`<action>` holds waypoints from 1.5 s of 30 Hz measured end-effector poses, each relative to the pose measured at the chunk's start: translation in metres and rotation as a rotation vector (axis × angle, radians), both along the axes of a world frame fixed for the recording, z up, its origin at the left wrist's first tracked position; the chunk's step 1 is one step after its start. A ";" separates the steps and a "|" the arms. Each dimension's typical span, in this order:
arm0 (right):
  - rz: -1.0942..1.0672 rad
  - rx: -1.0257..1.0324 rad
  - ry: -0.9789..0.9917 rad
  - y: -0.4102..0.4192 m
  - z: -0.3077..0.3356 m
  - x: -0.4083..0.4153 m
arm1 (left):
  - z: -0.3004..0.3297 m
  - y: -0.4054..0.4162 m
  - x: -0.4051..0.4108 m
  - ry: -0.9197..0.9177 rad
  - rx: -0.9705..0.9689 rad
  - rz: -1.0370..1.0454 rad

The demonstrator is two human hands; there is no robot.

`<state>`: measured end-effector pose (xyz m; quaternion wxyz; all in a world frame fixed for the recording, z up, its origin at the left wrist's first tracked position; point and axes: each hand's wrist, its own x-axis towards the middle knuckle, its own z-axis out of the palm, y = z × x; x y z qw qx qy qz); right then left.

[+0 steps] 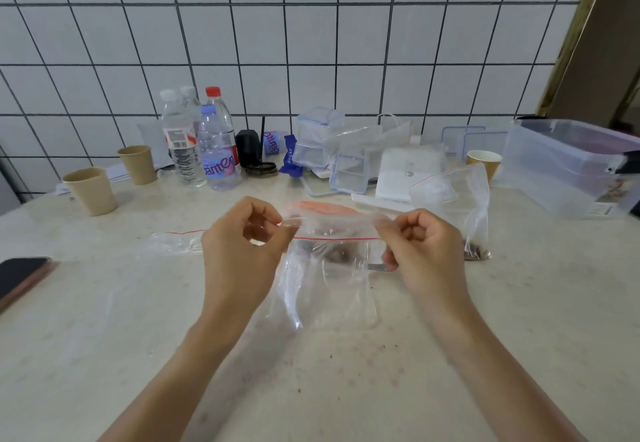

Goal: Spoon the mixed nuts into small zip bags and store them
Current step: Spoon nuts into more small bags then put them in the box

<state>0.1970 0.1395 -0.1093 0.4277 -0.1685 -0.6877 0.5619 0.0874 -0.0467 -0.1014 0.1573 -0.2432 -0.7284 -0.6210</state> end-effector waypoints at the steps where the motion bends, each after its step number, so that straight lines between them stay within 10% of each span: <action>1: 0.074 -0.137 0.005 -0.001 0.002 0.001 | 0.000 0.001 0.002 -0.066 0.037 -0.055; 9: 0.326 -0.445 -0.006 -0.001 0.010 0.006 | 0.005 0.005 0.007 -0.367 0.297 -0.268; 24: 0.504 -0.398 -0.067 -0.004 0.011 0.008 | 0.002 0.004 0.005 -0.394 0.070 -0.268; 34: 0.583 -0.823 0.092 0.000 0.012 0.002 | 0.012 0.002 -0.003 -1.101 0.654 -0.912; 45: 0.661 -0.862 0.249 -0.005 0.018 0.009 | 0.014 -0.002 0.011 -0.483 -0.121 -0.791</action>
